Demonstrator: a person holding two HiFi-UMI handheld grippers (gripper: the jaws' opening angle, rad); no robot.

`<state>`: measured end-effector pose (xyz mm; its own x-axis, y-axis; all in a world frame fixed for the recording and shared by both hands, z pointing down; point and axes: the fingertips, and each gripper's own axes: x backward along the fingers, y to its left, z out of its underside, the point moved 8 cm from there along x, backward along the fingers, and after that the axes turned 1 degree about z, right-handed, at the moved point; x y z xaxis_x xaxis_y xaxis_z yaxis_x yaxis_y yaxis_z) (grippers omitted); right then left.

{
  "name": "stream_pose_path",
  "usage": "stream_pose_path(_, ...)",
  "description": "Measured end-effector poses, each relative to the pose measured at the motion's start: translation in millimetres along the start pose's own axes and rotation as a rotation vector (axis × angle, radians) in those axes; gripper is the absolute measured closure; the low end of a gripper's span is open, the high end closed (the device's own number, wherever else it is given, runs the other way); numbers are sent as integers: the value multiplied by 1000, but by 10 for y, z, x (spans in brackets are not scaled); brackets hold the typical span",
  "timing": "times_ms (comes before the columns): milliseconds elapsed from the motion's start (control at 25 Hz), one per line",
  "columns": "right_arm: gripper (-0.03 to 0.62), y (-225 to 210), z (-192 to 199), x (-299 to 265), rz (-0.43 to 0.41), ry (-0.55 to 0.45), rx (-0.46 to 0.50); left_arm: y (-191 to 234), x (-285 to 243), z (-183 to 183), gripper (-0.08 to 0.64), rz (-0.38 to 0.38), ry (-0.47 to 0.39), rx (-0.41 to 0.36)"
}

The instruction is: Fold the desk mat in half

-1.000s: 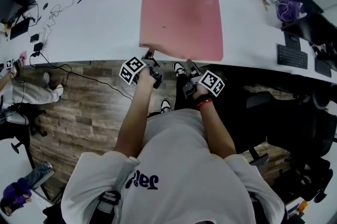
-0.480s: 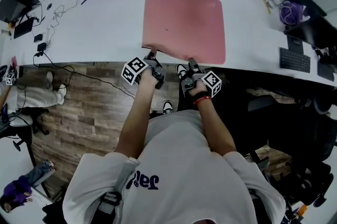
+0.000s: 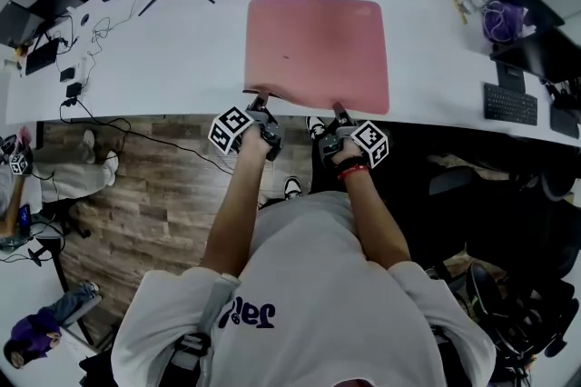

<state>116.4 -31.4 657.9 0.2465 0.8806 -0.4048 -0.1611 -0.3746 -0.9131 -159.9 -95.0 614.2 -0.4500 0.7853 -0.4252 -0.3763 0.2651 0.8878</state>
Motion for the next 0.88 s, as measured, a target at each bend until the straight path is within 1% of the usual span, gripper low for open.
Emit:
stream_pose_path(240,563,243,-108,-122,-41,17,95,-16,-77,-68,537,-4,-9,5)
stream_pose_path(560,563,404,-205,-338,-36,20,108,-84,-230,-186,537,-7,-12,18)
stream_pose_path(880,563,569,-306,-543,-49,30,132,-192,-402,-326,537,2,-24,24)
